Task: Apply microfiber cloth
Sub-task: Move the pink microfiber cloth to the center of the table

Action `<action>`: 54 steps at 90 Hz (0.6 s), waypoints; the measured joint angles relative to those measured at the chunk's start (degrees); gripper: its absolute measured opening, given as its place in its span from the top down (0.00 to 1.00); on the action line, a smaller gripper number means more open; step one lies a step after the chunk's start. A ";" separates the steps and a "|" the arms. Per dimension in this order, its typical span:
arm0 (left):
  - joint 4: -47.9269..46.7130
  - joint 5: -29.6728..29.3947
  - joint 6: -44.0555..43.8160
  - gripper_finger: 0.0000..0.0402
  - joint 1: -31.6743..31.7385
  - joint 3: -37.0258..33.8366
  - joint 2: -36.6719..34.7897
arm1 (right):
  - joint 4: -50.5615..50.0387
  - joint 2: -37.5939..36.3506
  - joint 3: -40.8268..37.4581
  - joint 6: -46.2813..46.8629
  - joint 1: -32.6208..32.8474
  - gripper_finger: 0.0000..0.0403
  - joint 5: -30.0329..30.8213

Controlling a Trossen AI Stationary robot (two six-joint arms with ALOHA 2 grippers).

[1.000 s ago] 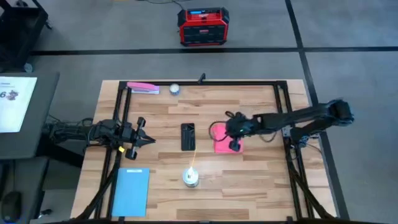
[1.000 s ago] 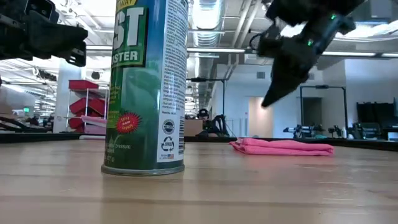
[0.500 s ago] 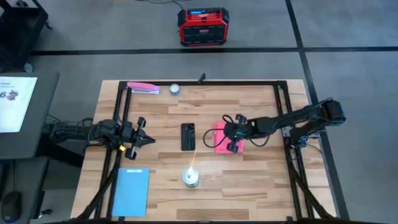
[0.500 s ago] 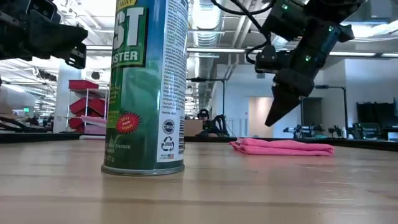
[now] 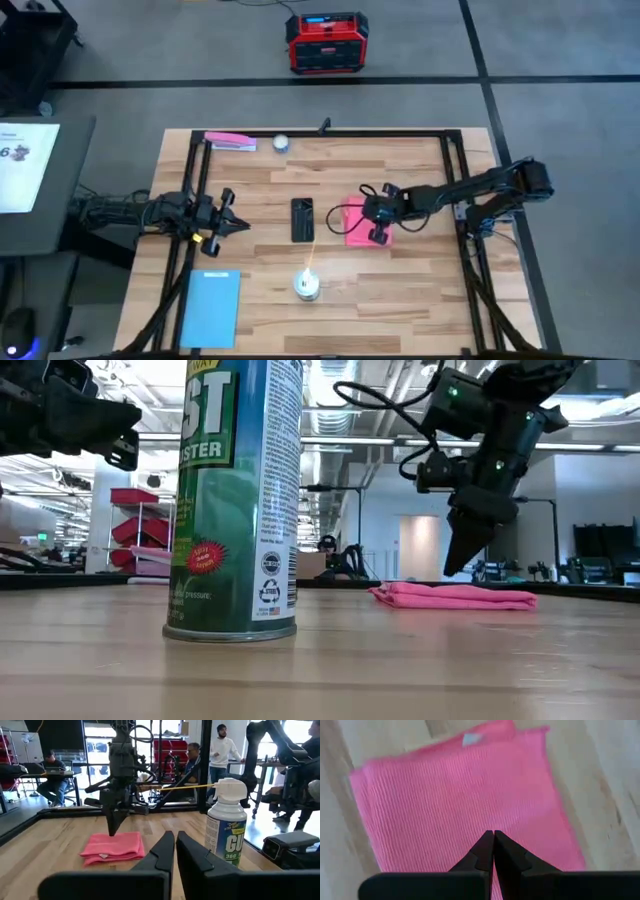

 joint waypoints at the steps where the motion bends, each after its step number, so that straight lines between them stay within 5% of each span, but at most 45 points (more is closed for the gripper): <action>1: 0.00 -0.04 0.00 1.00 0.00 -0.01 0.00 | -0.07 0.00 0.00 0.00 0.00 1.00 0.00; 54: -0.13 -0.32 -3.61 1.00 0.00 -0.02 0.00 | 6.98 0.02 -6.37 4.09 0.77 1.00 -1.72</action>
